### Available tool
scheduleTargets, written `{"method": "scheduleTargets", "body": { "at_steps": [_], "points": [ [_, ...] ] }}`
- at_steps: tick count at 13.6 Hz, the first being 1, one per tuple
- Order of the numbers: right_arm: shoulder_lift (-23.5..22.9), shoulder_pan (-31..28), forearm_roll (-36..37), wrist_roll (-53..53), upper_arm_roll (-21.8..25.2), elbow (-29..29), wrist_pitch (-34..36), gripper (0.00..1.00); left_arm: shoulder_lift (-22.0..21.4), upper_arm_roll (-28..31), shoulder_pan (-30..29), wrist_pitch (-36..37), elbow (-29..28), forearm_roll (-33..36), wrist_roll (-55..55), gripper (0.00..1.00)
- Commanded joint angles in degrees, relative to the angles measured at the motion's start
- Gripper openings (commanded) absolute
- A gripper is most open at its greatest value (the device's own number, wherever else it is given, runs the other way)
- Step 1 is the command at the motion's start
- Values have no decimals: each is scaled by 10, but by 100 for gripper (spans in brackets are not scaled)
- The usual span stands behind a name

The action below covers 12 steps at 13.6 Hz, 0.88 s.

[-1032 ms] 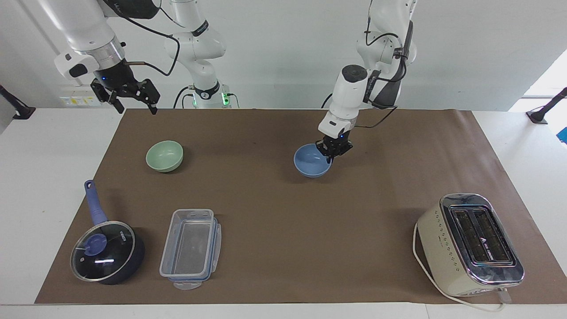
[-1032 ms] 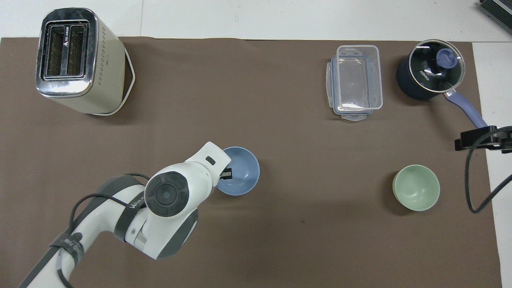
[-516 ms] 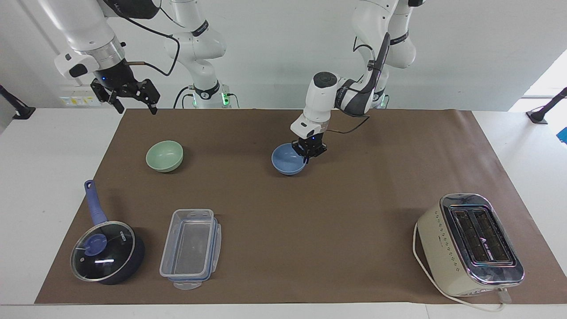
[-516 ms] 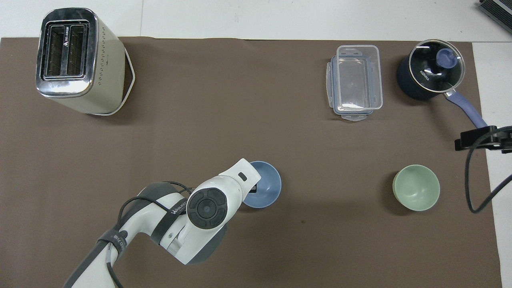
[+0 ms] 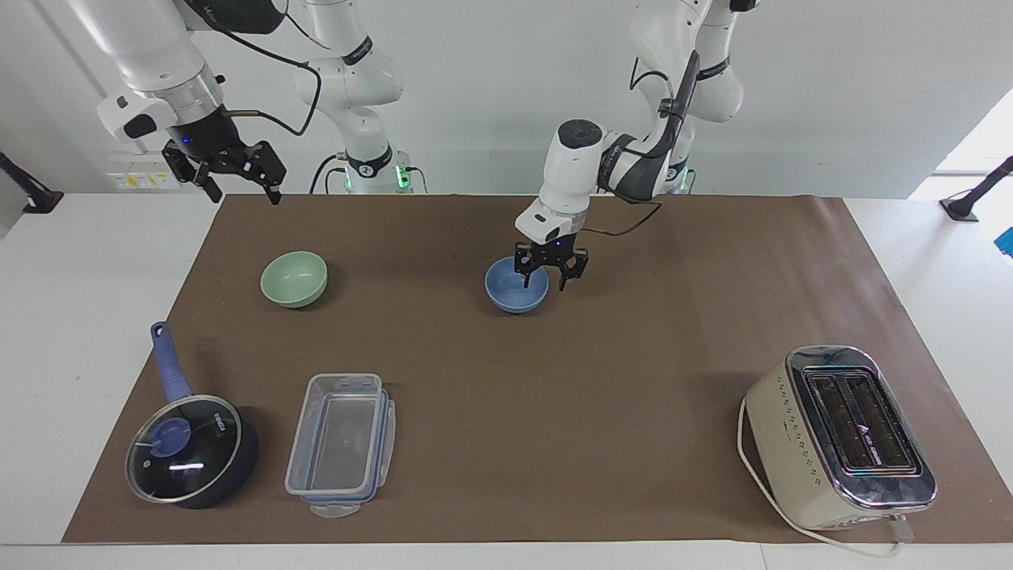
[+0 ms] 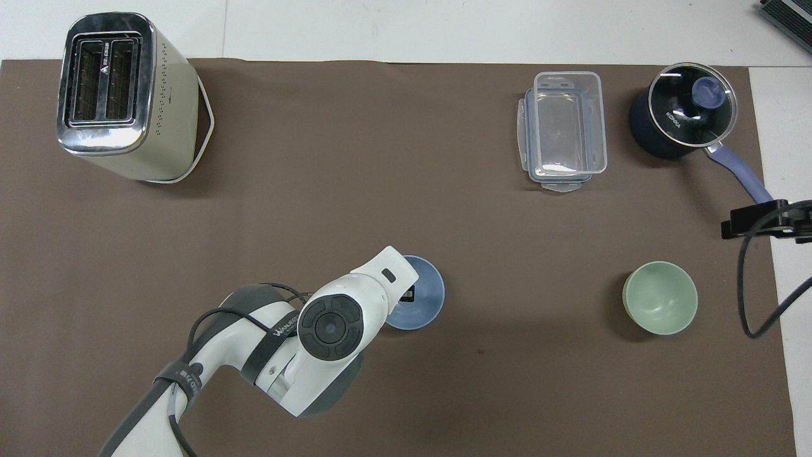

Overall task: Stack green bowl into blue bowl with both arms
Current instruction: 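Open the left gripper and withdraw it to the rest pose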

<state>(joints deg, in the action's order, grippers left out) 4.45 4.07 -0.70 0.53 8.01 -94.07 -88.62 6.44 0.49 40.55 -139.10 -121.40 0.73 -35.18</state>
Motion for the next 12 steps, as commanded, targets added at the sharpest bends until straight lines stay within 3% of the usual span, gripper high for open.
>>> {"method": "scheduleTargets", "body": {
  "at_steps": [1,5,10,12],
  "points": [
    [4,-4,-7,-12,-1,0,5,100,-32,2,-37,58,20,1,55,100],
    [4,-4,4,-17,0,-6,-30,100,-94,4,-130,119,27,2,168,100],
    [3,-6,17,-32,-1,-45,-56,100,-110,6,-265,291,130,1,363,100],
    [4,-13,16,-70,3,-87,-88,100,-107,6,-315,328,180,1,379,100]
  ]
}}
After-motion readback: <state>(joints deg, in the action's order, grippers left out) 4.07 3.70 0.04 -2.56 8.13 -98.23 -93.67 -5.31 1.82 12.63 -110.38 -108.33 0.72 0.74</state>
